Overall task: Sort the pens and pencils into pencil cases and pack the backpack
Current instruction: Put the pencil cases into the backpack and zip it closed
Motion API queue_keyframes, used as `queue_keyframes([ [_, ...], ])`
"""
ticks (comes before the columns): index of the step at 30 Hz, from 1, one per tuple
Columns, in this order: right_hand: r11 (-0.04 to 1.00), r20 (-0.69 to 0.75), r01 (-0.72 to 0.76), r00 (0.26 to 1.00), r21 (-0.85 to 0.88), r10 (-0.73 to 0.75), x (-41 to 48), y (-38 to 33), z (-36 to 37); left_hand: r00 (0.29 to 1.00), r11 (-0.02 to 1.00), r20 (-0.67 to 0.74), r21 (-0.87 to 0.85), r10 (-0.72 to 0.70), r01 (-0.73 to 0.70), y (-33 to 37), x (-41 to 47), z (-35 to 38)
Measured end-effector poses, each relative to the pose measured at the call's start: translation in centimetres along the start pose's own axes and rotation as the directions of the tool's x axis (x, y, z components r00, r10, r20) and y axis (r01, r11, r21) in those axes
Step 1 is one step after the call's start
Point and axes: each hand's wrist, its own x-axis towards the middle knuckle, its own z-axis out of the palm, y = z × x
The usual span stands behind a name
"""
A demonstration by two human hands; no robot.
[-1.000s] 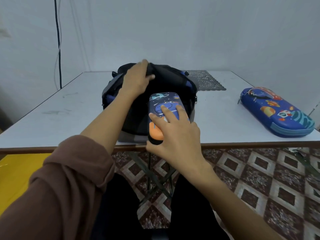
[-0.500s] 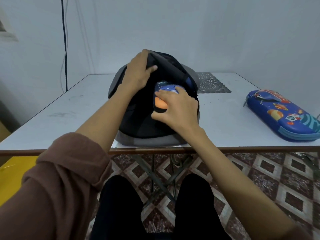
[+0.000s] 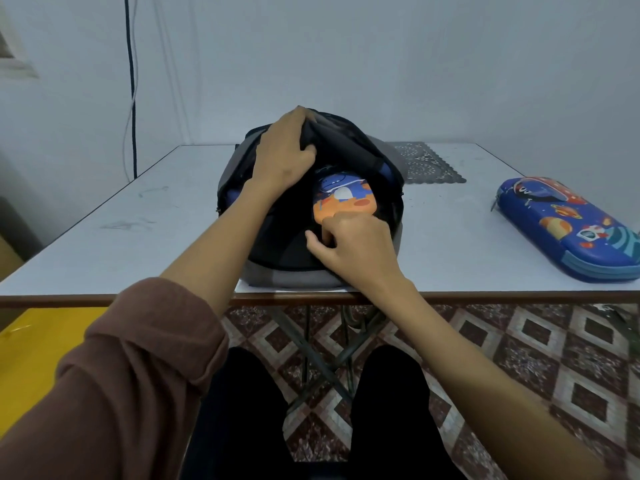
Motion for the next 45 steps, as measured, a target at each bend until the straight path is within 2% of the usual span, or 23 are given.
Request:
queue_keyframes([
  [3,0.999,0.066,-0.046,0.997,-0.027,0.047,-0.2,0.1,0.7,0.998,0.998,0.024,-0.005,0.066,-0.066,0.0,-0.3,0.4],
  [6,0.997,0.101,-0.073,0.992,-0.003,0.073,0.5,0.0,0.8,0.997,0.996,0.043,0.048,0.066,-0.068,-0.1,-0.3,0.8],
  [9,0.997,0.2,-0.077,0.977,0.002,0.075,1.4,-0.2,1.0,0.997,0.997,0.01,0.029,0.073,-0.074,0.2,-0.3,0.7],
  [16,0.971,0.389,-0.218,0.907,0.101,0.163,4.1,1.7,2.8,0.995,0.995,-0.01,0.011,0.099,-0.099,0.5,-0.3,0.3],
  [19,0.953,0.514,-0.278,0.839,0.12,0.179,5.2,2.3,3.3,0.994,0.993,-0.002,0.028,0.111,-0.11,0.3,-0.1,0.2],
  [21,0.97,0.489,-0.236,0.855,0.067,0.174,5.6,2.2,3.5,0.995,0.994,-0.014,0.019,0.104,-0.103,0.1,-0.1,0.2],
  [23,0.989,0.329,-0.118,0.933,-0.094,0.143,5.8,2.3,3.9,0.996,0.996,-0.029,0.003,0.086,-0.086,0.0,-0.1,0.3],
  [25,0.978,0.245,-0.063,0.963,-0.198,0.112,5.8,2.5,4.2,0.996,0.996,-0.038,-0.005,0.084,-0.085,0.1,-0.1,0.4],
  [29,0.997,0.19,-0.063,0.979,-0.052,0.072,5.2,2.9,5.0,0.995,0.996,-0.04,-0.009,0.09,-0.091,0.1,-0.2,0.6],
  [31,0.996,0.262,-0.081,0.961,-0.033,0.087,5.0,2.8,5.1,0.996,0.997,-0.044,-0.016,0.081,-0.082,0.0,-0.3,0.5],
  [34,0.99,0.417,-0.103,0.899,-0.096,0.134,5.2,2.8,5.5,0.996,0.997,-0.057,-0.035,0.065,-0.067,0.0,-0.2,0.4],
  [39,0.977,0.506,-0.153,0.837,-0.149,0.208,6.5,2.3,6.0,0.996,0.997,-0.051,-0.028,0.074,-0.075,0.1,-0.4,0.2],
  [45,0.961,0.551,-0.248,0.788,-0.124,0.274,8.2,2.9,6.1,0.996,0.997,-0.049,-0.029,0.073,-0.075,-0.1,-0.5,0.0],
])
